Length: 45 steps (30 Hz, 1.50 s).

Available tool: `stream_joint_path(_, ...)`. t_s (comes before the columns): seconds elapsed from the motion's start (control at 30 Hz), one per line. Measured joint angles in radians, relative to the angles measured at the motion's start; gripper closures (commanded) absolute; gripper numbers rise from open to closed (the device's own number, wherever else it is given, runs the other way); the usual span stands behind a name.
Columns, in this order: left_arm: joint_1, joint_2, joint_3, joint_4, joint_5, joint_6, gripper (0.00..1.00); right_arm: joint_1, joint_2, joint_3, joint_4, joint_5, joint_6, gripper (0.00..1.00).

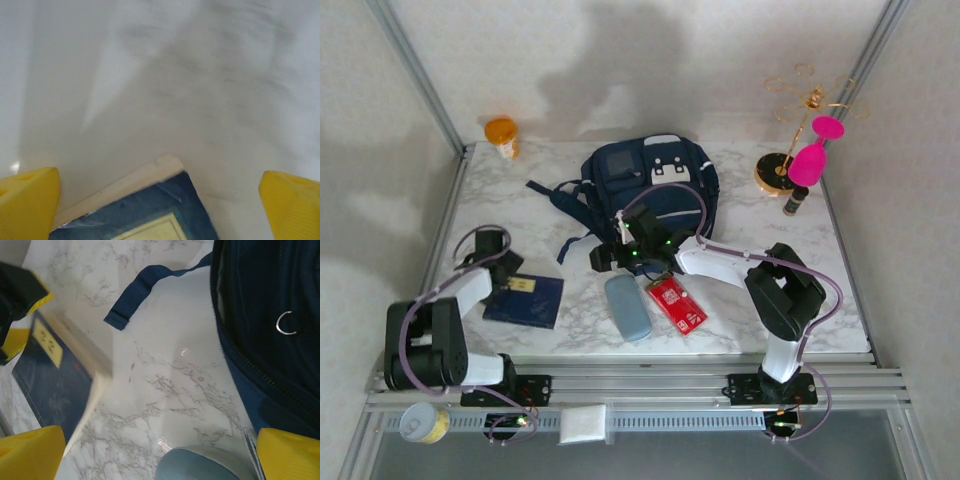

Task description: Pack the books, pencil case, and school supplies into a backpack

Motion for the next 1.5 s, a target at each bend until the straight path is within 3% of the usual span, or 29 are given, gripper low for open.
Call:
stream_joint_path(0.1,-0.126,0.082,0.102,0.101,0.122,0.002,0.01,-0.003,-0.002,0.0,0.0,0.002,0.004,0.01)
stream_joint_path(0.23,-0.181,0.148,0.24,0.136,0.237,0.042,0.01,-0.003,-0.002,0.0,0.0,-0.011,0.012,0.04)
stream_joint_path(0.37,-0.179,0.103,0.276,0.066,0.194,0.072,0.01,0.0,0.004,0.013,-0.01,-0.028,0.051,0.08)
stream_joint_path(0.63,-0.216,-0.294,0.005,-0.136,0.035,-0.025,0.1,0.077,0.146,0.185,-0.061,-0.042,0.125,0.21)
stream_joint_path(0.87,-0.248,-0.414,-0.073,-0.29,-0.109,-0.105,0.15,0.132,0.277,0.326,-0.155,-0.008,0.147,0.28)
stream_joint_path(1.0,-0.248,-0.41,-0.133,-0.289,-0.101,-0.127,0.22,0.149,0.322,0.372,-0.172,-0.003,0.155,0.33)
stream_joint_path(1.13,-0.267,-0.403,-0.187,-0.254,-0.023,-0.135,0.32,0.167,0.35,0.404,-0.198,-0.009,0.155,0.38)
stream_joint_path(1.5,-0.299,-0.372,-0.211,-0.171,-0.001,-0.118,0.39,0.19,0.439,0.47,-0.223,-0.023,0.148,0.52)
